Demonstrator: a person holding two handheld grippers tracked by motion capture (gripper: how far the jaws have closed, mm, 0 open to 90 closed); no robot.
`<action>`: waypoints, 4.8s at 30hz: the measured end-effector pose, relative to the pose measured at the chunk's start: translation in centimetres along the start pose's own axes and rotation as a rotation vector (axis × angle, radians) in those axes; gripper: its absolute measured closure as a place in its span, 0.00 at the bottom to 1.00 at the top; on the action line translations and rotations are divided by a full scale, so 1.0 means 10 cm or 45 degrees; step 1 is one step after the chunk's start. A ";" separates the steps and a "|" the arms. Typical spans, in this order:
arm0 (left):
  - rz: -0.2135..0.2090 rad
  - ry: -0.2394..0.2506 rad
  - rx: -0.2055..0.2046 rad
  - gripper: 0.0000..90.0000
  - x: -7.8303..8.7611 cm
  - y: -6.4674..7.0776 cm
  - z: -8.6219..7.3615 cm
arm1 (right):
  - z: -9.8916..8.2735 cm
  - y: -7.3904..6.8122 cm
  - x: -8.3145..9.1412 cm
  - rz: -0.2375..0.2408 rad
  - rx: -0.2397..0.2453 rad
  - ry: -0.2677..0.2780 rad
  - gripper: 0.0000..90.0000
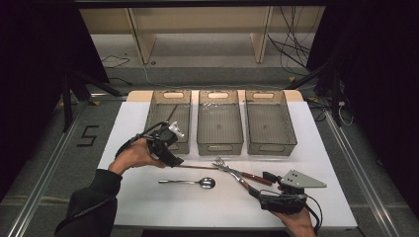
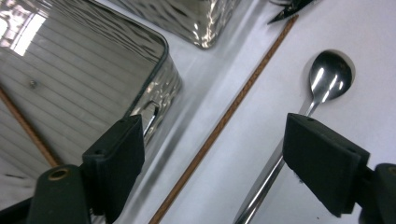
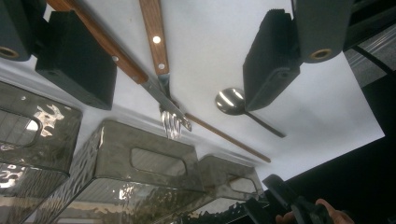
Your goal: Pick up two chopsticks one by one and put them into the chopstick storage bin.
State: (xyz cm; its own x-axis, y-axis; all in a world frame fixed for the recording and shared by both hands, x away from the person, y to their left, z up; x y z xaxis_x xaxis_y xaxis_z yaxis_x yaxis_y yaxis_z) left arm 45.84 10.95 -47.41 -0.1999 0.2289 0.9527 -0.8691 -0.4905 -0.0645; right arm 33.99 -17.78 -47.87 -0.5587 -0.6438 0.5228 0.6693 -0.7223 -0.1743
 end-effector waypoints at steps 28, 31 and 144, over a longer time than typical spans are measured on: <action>-0.023 -0.184 -0.101 0.41 -0.39 -0.05 -0.18 | -0.01 -0.01 -0.01 0.002 0.002 -0.007 0.30; -0.017 -0.211 -0.119 0.44 -0.41 -0.07 -0.19 | 0.00 -0.01 -0.01 0.004 0.004 -0.007 0.30; 0.000 0.144 0.078 0.94 0.26 -0.24 0.07 | -0.01 -0.01 -0.02 0.014 0.001 -0.013 0.30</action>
State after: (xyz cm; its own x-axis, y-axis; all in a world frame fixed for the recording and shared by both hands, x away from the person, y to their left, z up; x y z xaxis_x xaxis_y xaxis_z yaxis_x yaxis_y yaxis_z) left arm 47.73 12.16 -44.62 -0.2524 0.3207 0.9129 -0.8405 -0.5402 -0.0426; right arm 33.93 -17.60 -48.04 -0.5462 -0.6494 0.5291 0.6760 -0.7147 -0.1793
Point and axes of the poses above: each handheld gripper's, and its own axes: x roughly backward along the jaws, z roughly out of its top, y roughly to its right, the point moved 8 cm from there along -x, roughly forward along the jaws, and after that the axes turned 7 degrees about -y, right-handed, at the moved point
